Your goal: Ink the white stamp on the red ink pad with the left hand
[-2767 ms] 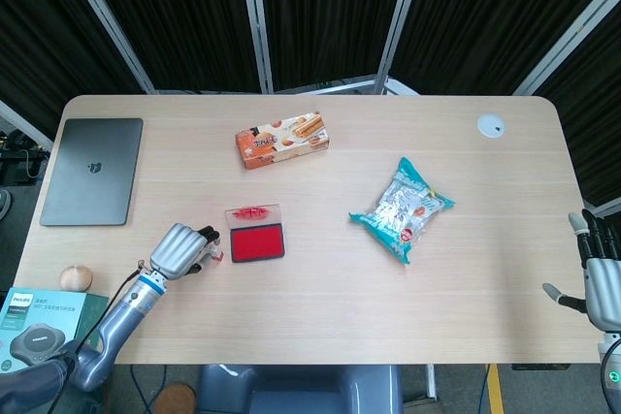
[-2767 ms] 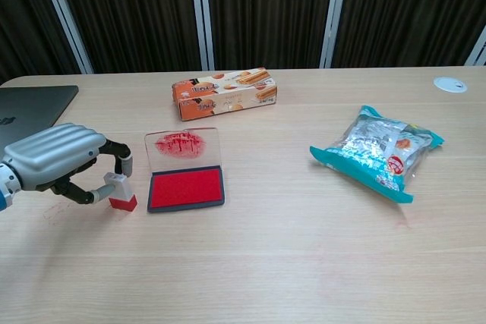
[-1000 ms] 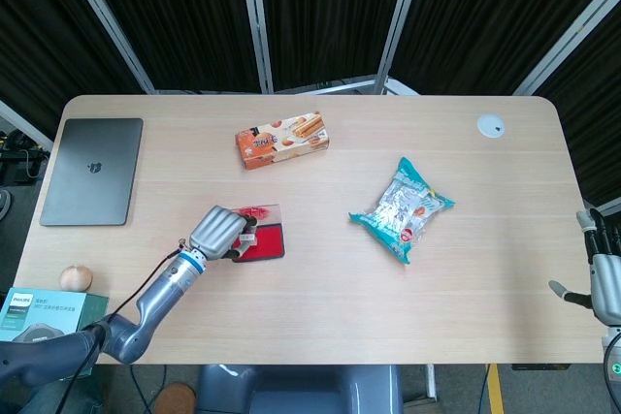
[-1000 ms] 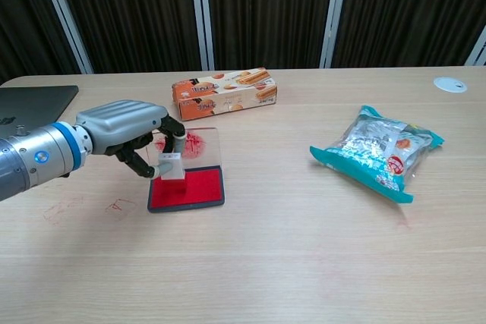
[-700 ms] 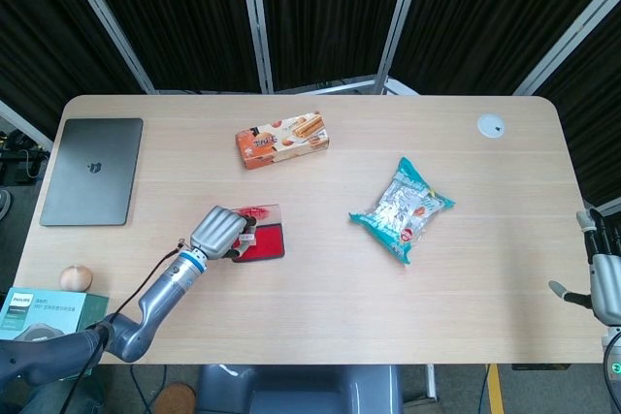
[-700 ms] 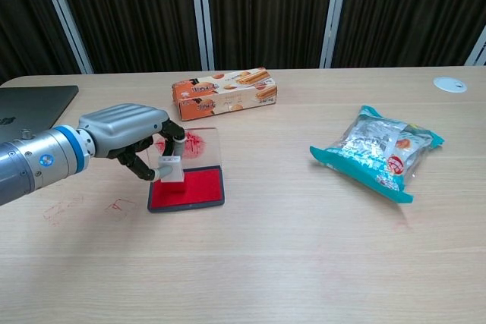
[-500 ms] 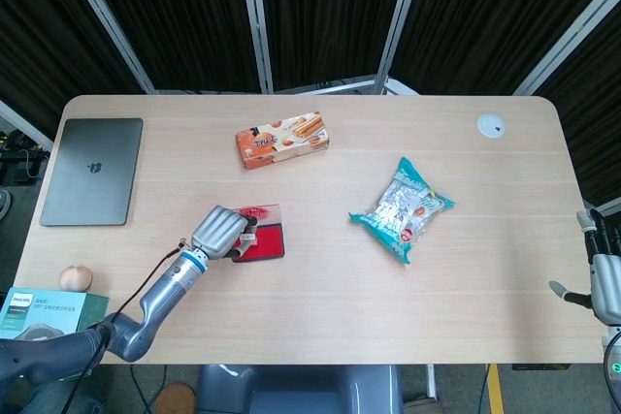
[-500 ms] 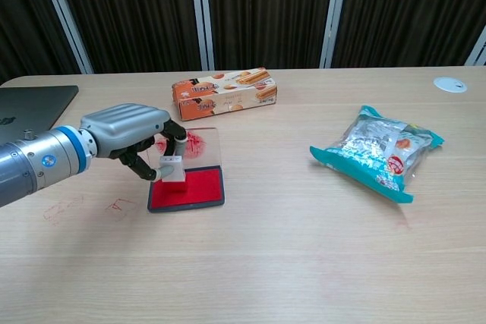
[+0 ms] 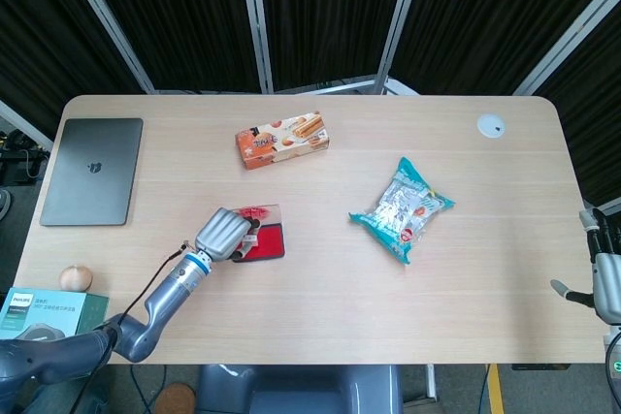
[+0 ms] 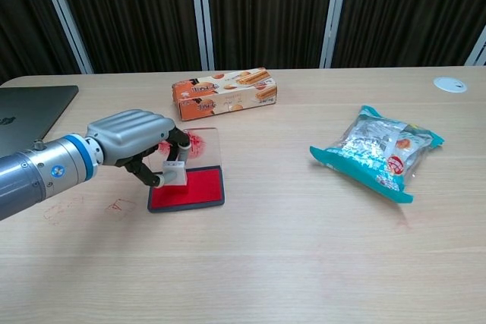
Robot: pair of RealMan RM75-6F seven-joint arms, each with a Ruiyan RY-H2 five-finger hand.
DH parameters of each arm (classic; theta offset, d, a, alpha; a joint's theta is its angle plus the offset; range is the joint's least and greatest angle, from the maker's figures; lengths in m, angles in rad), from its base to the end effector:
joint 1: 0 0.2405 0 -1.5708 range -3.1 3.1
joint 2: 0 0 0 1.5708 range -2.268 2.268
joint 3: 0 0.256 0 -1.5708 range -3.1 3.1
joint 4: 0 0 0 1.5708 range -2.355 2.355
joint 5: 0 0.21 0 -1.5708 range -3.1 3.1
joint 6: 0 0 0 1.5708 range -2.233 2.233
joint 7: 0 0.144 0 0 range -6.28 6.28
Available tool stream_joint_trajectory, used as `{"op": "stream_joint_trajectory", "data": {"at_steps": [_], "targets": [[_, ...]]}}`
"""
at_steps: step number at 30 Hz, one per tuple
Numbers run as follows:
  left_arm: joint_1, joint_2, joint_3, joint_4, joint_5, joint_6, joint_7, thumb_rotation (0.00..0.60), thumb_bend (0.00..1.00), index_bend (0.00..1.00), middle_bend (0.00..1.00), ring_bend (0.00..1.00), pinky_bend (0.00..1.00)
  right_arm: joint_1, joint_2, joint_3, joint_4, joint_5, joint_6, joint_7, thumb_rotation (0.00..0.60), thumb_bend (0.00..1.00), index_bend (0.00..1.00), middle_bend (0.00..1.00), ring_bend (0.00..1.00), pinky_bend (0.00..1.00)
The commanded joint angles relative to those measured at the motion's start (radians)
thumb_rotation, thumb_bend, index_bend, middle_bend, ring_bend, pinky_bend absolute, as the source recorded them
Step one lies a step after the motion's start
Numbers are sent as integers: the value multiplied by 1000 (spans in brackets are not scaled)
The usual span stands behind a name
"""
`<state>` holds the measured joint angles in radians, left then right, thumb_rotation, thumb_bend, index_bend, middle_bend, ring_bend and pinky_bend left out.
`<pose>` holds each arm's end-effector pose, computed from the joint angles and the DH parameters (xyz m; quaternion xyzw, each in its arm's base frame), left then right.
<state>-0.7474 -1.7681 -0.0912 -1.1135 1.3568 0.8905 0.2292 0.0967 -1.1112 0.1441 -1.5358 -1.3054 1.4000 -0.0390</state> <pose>-0.1691 0.3375 -0.0832 -0.8090 -0.3054 -0.3281 0.3802 -0.3457 -0.2033 0.1851 0.5458 -0.3920 0.3347 0.6607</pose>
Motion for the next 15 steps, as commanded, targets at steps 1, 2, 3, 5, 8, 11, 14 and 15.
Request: {"op": "stream_joint_trajectory", "data": {"at_steps": [1, 2, 3, 5, 8, 11, 14, 15], "targets": [[1, -8, 2, 10, -1, -1, -7, 600, 460, 561, 552, 895, 918, 0, 0, 0, 0, 0, 0, 0, 600, 0, 0, 0, 0, 0], [1, -11, 3, 14, -1, -1, -10, 600, 460, 563, 552, 895, 918, 0, 0, 0, 0, 0, -1, 0, 600, 0, 0, 0, 0, 0], [2, -13, 3, 15, -1, -1, -13, 600, 460, 564, 552, 895, 918, 0, 0, 0, 0, 0, 0, 0, 600, 0, 0, 0, 0, 0], [2, -17, 4, 18, 0, 1, -17, 600, 459, 566, 552, 895, 918, 0, 0, 0, 0, 1, -1, 0, 600, 0, 0, 0, 0, 0], [3, -20, 4, 21, -2, 0, -22, 600, 461, 569, 552, 895, 918, 0, 1, 0, 0, 2, -1, 1, 600, 0, 0, 0, 0, 0], [4, -22, 4, 25, -3, 0, -22, 600, 460, 569, 554, 895, 918, 0, 1, 0, -1, 1, -1, 1, 600, 0, 0, 0, 0, 0], [6, -21, 6, 26, -3, 3, -20, 600, 460, 569, 554, 895, 918, 0, 1, -1, -1, 1, -2, 0, 600, 0, 0, 0, 0, 0], [7, -20, 6, 25, -2, 4, -20, 600, 460, 569, 554, 895, 918, 0, 1, -1, -1, 1, -2, 0, 600, 0, 0, 0, 0, 0]]}}
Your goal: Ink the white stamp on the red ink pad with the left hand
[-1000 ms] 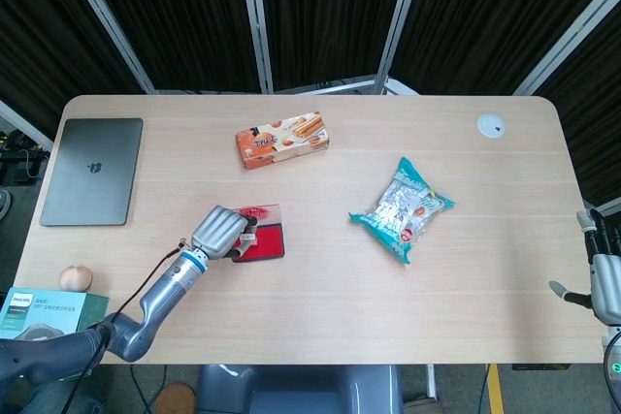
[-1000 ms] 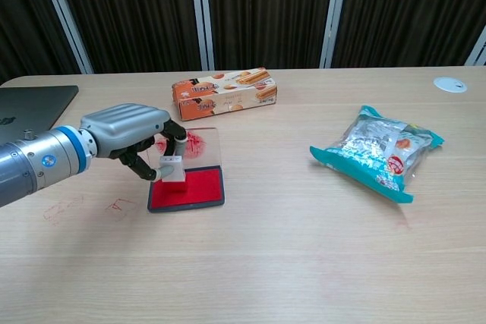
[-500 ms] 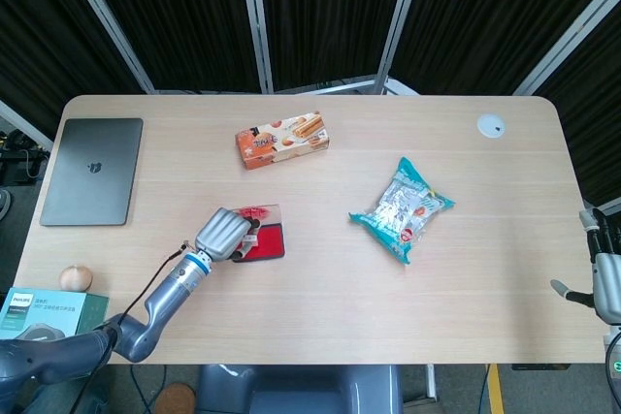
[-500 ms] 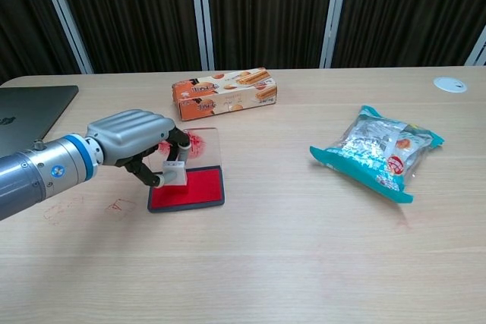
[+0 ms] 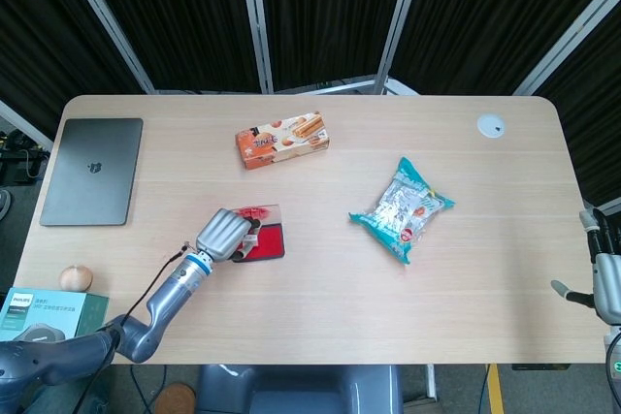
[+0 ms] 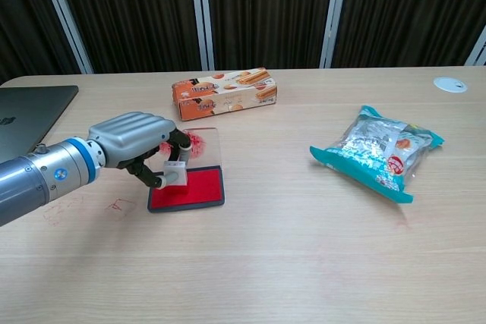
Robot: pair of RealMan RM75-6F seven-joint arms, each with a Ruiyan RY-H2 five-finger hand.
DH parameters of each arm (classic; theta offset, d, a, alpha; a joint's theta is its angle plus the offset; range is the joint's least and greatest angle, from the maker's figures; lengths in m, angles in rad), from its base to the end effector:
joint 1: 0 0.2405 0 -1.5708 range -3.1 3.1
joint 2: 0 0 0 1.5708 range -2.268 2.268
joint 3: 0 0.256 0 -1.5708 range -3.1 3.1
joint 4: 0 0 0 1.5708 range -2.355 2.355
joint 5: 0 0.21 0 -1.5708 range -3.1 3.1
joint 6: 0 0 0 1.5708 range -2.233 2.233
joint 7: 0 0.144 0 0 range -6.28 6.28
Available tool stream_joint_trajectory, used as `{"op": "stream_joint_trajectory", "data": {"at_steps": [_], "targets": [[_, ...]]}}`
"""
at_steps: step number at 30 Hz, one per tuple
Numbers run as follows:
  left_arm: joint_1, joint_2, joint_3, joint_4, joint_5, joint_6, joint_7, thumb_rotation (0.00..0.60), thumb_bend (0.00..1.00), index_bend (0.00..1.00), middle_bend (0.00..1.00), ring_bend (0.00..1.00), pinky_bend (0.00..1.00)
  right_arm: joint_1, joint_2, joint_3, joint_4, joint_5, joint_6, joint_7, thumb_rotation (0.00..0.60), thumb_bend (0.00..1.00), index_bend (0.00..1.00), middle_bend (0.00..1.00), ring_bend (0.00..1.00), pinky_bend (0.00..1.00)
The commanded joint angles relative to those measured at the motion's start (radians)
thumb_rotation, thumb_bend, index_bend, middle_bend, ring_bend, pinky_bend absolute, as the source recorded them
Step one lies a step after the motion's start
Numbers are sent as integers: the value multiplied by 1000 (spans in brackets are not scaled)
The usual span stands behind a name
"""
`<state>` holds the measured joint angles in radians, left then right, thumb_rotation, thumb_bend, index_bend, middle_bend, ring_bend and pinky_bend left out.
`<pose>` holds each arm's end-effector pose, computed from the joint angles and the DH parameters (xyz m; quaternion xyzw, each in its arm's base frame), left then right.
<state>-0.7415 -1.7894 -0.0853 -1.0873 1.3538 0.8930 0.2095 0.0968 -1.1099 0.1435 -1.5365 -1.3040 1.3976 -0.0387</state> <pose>-0.1727 0.3356 -0.0885 -0.8053 -0.3157 -0.3279 0.3799 -0.3460 -0.2032 0.1852 0.5459 -0.3930 0.3336 0.6604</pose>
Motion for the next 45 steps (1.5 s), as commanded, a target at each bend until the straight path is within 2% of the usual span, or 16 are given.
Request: {"op": "stream_joint_trajectory", "data": {"at_steps": [1, 13, 19, 23, 31, 45], "targets": [[1, 2, 1, -2, 3, 5, 0, 600, 461, 569, 554, 896, 918, 0, 0, 0, -1, -1, 1, 1, 600, 0, 0, 0, 0, 0], [6, 52, -10, -70, 30, 55, -12, 600, 460, 569, 554, 895, 918, -3, 4, -1, -8, -7, 8, 3, 600, 0, 0, 0, 0, 0], [17, 125, -27, -161, 23, 77, -14, 600, 461, 567, 555, 896, 918, -5, 6, -2, -13, -11, 13, 4, 600, 0, 0, 0, 0, 0], [41, 187, -4, -202, 28, 86, -22, 600, 460, 567, 554, 895, 918, -6, 9, -2, -18, -16, 17, 6, 600, 0, 0, 0, 0, 0], [88, 208, 60, -147, 55, 97, -61, 600, 460, 567, 555, 895, 918, -7, 12, -5, -25, -24, 21, 5, 600, 0, 0, 0, 0, 0], [106, 155, 84, -42, 92, 102, -114, 600, 459, 560, 552, 891, 912, -7, 11, -6, -27, -25, 21, 0, 600, 0, 0, 0, 0, 0]]}}
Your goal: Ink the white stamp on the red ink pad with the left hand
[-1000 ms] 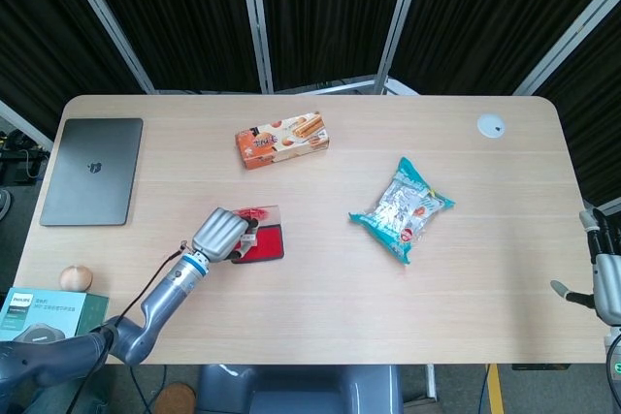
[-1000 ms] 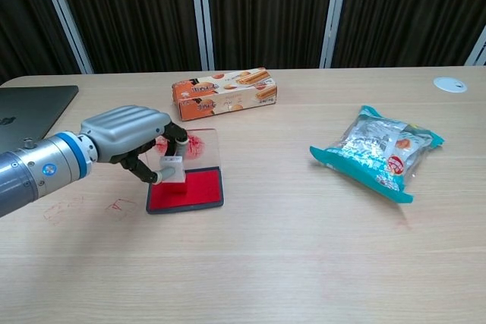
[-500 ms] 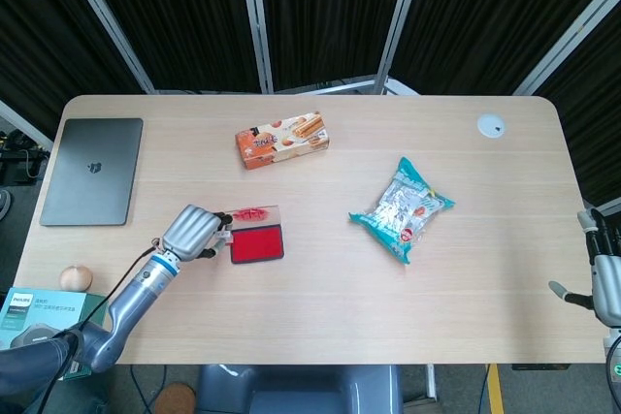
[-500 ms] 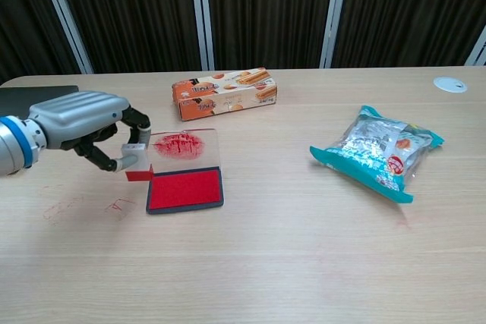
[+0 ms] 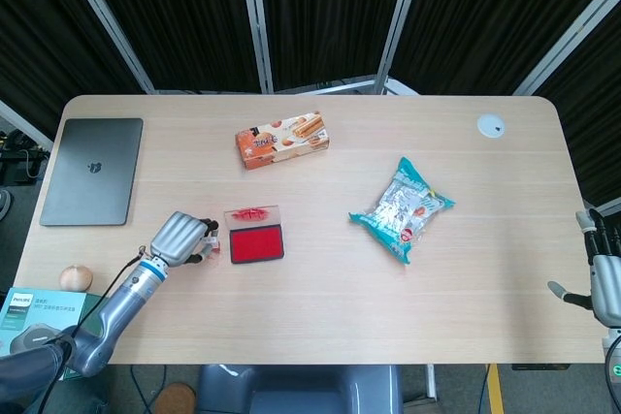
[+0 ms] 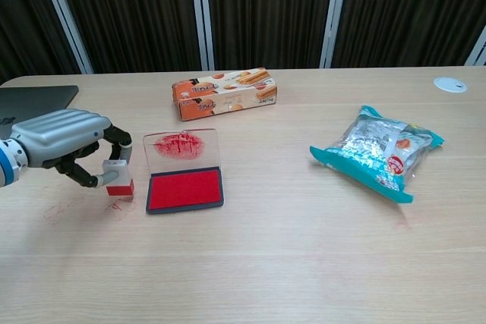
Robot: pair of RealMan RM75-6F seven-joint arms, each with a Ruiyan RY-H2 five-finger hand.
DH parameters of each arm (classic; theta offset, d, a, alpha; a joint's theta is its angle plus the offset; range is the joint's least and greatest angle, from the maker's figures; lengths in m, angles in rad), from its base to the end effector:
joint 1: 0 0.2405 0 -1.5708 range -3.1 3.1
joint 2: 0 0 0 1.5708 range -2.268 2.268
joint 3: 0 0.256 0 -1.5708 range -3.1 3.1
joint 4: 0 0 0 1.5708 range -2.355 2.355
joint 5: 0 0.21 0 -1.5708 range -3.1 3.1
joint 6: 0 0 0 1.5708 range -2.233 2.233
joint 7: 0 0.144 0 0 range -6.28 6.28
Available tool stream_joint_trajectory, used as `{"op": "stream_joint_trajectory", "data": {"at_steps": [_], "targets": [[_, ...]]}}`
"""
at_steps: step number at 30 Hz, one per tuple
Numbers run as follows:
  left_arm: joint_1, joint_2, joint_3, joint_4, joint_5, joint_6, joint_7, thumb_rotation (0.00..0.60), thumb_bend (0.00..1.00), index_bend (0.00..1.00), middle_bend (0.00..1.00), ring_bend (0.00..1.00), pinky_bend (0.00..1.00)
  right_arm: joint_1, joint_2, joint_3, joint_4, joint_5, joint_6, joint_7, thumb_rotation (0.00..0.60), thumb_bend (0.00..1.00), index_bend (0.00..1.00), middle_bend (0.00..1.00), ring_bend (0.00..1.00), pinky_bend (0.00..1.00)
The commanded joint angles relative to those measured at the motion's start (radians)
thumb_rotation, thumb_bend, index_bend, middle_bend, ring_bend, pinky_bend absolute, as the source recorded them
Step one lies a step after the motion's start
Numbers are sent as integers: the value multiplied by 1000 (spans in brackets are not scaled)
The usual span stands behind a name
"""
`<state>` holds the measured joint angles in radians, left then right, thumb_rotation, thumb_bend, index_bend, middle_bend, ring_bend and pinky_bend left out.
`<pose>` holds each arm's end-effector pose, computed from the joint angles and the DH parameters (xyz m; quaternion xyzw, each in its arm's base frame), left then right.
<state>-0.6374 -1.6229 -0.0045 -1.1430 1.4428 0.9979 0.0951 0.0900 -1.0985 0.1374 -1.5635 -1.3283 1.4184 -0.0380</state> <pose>-0.2299 0.3210 -0.0346 -0.7938 -0.3170 -0.3239 0.4056 -0.3391 -0.1999 0.1858 0.5496 -0.3890 0.3433 0.6547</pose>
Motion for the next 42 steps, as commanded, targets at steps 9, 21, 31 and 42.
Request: {"op": "stream_joint_trajectory", "data": {"at_steps": [9, 21, 31, 42], "targets": [[9, -36, 8, 51, 14, -1, 1, 600, 434, 538, 492, 883, 905, 0, 0, 0, 0, 0, 1, -2, 600, 0, 0, 0, 0, 0], [16, -25, 10, 47, 29, 7, -19, 600, 285, 495, 392, 875, 901, -2, 1, 1, -3, -1, 5, 0, 600, 0, 0, 0, 0, 0], [30, 26, 2, 2, 41, 47, -29, 600, 286, 473, 360, 871, 893, -3, 5, -1, -11, -8, 10, 3, 600, 0, 0, 0, 0, 0], [105, 219, -40, -234, 45, 221, -41, 600, 260, 435, 322, 852, 878, -11, 25, -4, -38, -39, 31, 37, 600, 0, 0, 0, 0, 0]]}}
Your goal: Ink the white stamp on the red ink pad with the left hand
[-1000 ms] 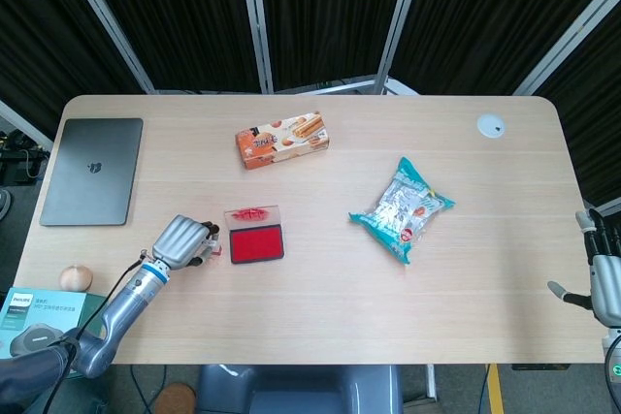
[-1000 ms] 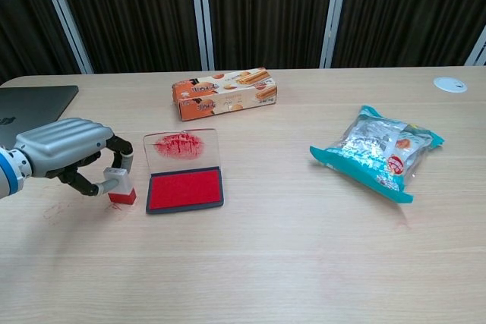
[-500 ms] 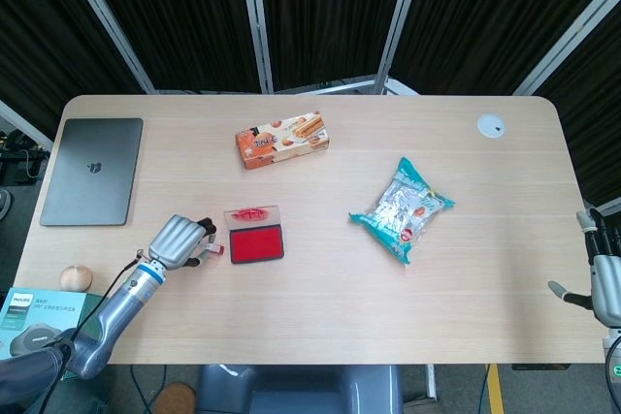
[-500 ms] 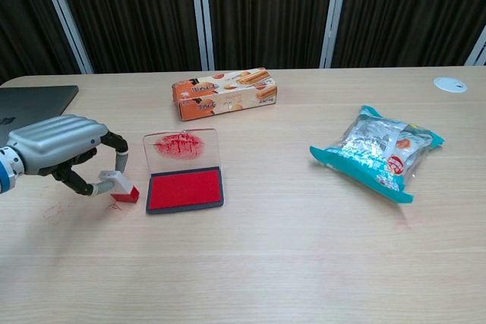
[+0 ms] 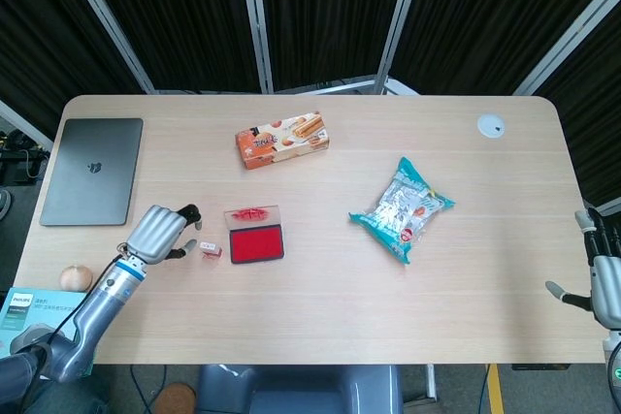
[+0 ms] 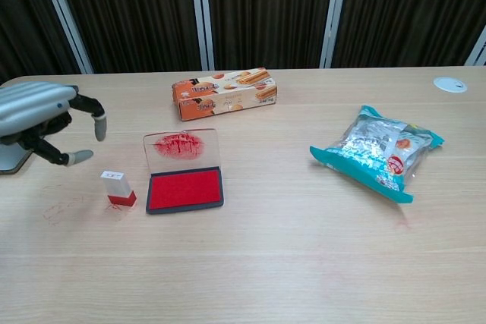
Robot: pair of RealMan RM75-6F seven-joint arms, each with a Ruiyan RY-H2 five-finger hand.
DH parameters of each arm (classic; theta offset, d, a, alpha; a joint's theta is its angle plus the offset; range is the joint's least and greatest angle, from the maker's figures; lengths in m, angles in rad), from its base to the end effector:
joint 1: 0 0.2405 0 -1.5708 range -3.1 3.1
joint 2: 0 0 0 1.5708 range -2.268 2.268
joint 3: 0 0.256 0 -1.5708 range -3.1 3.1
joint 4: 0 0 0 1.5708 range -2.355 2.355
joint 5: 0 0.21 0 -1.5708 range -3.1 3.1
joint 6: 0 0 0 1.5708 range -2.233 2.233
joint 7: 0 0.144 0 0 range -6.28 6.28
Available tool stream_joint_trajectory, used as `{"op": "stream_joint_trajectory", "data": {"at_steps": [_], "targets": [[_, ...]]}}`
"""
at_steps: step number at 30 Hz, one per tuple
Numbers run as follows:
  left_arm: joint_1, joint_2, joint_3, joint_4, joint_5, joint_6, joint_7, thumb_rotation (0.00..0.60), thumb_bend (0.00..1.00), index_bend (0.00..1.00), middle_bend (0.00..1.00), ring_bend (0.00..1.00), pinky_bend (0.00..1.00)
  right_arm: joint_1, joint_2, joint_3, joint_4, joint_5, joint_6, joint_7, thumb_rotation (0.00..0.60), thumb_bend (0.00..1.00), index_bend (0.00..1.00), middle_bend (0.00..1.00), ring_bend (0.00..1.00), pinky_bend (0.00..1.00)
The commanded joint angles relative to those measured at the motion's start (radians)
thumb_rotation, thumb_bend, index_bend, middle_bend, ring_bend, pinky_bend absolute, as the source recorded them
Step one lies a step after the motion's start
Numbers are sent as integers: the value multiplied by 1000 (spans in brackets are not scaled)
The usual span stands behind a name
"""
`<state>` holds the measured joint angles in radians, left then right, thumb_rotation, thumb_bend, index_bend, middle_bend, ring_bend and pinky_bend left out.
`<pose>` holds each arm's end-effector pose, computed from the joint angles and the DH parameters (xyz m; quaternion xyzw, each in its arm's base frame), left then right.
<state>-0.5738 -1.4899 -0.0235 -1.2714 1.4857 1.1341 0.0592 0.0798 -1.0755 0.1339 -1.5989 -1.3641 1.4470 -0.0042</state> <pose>-0.2334 0.3128 0.0169 -0.7580 -0.3113 -0.3778 0.4311 -0.3296 -0.1960 0.1902 0.5486 -0.3882 0.3670 0.6431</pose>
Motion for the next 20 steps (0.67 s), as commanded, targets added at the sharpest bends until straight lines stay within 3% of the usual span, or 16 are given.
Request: {"op": "stream_joint_trajectory", "data": {"at_steps": [1, 3, 5, 9, 12, 15, 20], "targets": [[57, 106, -27, -131, 0, 113, -5, 600, 217, 413, 304, 834, 862, -2, 5, -1, -6, -6, 4, 7, 600, 0, 0, 0, 0, 0], [93, 144, -35, -181, -4, 175, 3, 600, 102, 356, 248, 759, 798, -3, 9, -2, -13, -13, 9, 15, 600, 0, 0, 0, 0, 0], [126, 174, -36, -224, -16, 217, 13, 600, 11, 256, 138, 594, 645, -4, 13, -2, -20, -19, 12, 21, 600, 0, 0, 0, 0, 0], [193, 248, -25, -325, -57, 268, 48, 600, 0, 115, 8, 309, 299, -5, 20, -6, -28, -30, 14, 31, 600, 0, 0, 0, 0, 0], [239, 302, -10, -393, -80, 291, 36, 600, 0, 17, 0, 86, 52, -6, 26, -8, -35, -41, 19, 36, 600, 0, 0, 0, 0, 0], [279, 342, -2, -436, -101, 319, 43, 600, 0, 0, 0, 0, 0, -7, 30, -9, -38, -51, 27, 39, 600, 0, 0, 0, 0, 0], [334, 373, 6, -459, -122, 358, 41, 600, 0, 0, 0, 0, 0, -8, 32, -11, -39, -61, 33, 42, 600, 0, 0, 0, 0, 0]]}}
